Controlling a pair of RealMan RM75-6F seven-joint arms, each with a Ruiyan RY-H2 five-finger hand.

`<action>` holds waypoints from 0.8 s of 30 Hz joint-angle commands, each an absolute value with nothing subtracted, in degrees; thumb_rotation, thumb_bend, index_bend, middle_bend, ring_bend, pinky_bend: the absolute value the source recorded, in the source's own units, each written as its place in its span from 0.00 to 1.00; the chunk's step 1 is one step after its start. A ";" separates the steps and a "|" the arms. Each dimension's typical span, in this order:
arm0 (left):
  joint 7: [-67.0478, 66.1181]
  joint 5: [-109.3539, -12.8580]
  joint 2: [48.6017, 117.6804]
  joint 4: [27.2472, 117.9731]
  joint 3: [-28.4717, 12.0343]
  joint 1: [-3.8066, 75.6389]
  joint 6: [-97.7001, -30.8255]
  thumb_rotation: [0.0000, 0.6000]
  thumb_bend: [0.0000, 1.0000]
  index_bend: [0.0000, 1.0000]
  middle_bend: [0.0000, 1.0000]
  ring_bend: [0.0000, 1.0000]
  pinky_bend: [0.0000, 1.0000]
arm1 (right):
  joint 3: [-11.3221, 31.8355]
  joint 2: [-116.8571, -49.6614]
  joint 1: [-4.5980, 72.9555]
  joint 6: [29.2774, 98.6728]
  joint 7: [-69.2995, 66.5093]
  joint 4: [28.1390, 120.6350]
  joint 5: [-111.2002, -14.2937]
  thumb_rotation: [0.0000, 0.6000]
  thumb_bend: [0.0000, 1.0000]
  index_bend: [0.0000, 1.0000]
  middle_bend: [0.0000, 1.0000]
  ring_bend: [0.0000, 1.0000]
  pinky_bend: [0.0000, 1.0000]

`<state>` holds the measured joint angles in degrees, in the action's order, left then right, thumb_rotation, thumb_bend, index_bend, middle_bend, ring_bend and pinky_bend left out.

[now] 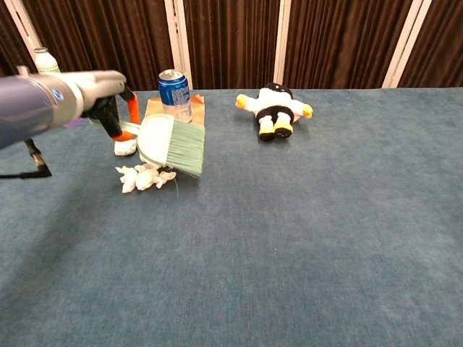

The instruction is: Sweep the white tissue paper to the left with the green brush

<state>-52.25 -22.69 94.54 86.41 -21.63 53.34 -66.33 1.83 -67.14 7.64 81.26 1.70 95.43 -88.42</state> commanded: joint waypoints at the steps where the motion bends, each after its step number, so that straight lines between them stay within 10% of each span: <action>1: -53.90 -20.53 97.06 84.00 -20.44 54.58 -67.57 1.00 0.77 0.79 1.00 1.00 1.00 | 1.81 -67.07 7.57 81.38 1.44 95.46 -88.48 1.00 0.35 0.00 0.00 0.00 0.00; 12: -56.21 -15.91 94.13 83.90 -18.05 52.20 -69.45 1.00 0.77 0.79 1.00 1.00 1.00 | 1.68 -66.79 7.50 81.48 1.15 95.66 -88.70 1.00 0.34 0.00 0.00 0.00 0.00; 24: -54.44 -17.79 74.50 92.31 -15.17 44.83 -70.27 1.00 0.77 0.80 1.00 1.00 1.00 | 1.60 -67.09 7.48 81.82 2.03 95.71 -89.21 1.00 0.34 0.00 0.00 0.00 0.00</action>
